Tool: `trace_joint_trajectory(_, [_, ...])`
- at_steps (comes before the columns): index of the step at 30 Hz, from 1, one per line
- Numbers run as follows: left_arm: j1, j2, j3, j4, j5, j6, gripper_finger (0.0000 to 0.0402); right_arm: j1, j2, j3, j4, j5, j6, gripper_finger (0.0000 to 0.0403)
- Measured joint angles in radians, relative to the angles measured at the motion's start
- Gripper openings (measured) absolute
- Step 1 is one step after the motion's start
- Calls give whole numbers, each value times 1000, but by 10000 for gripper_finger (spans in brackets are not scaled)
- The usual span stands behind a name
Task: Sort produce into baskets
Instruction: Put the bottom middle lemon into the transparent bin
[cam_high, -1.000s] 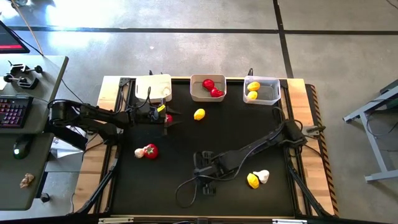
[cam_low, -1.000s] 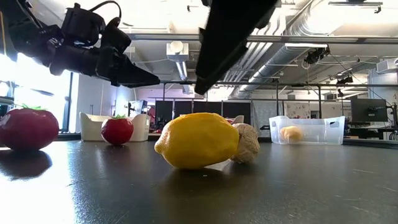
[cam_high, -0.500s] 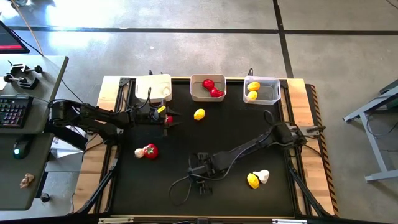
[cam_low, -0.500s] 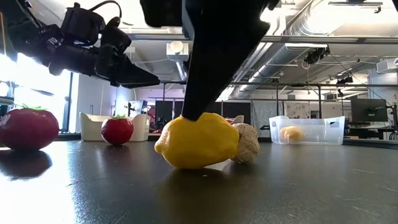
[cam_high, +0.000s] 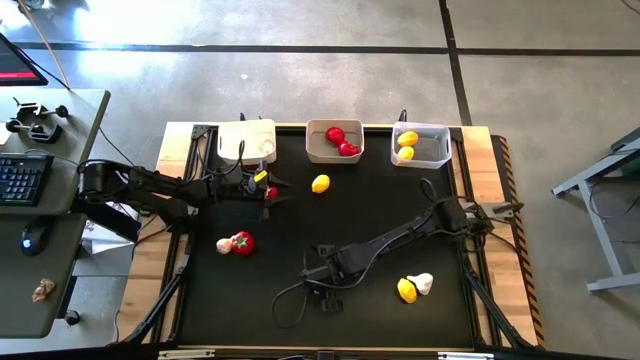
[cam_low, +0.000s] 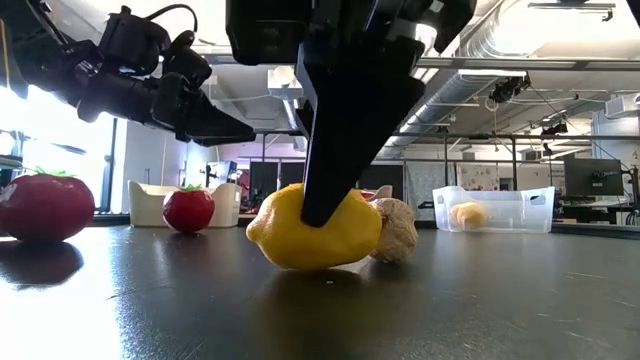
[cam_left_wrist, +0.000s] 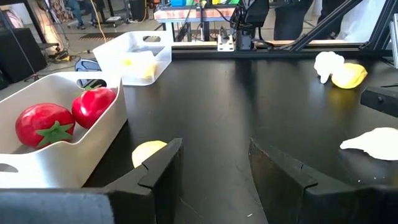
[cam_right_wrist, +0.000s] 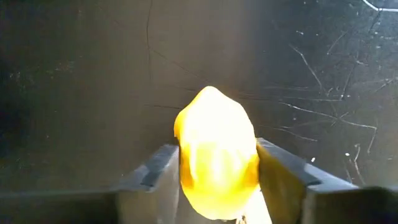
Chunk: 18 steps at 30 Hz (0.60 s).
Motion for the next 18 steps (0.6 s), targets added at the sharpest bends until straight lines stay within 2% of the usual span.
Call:
trace_joint_trajectory(4, [0,0,0,-4,0,-8,170,-9,-5,0,-1,2,-36,117])
trace_joint_trajectory(9, [0,0,0,-7,0,-8,170,-29,-56,45,-49,24,-78,119])
trace_joint_trajectory(13, [0,0,0,-7,0,-8,170,-63,-123,57,-173,123,-89,129])
trace_joint_trajectory(18, [-1,0,0,-6,0,-8,170,-151,-210,54,-385,273,-35,123])
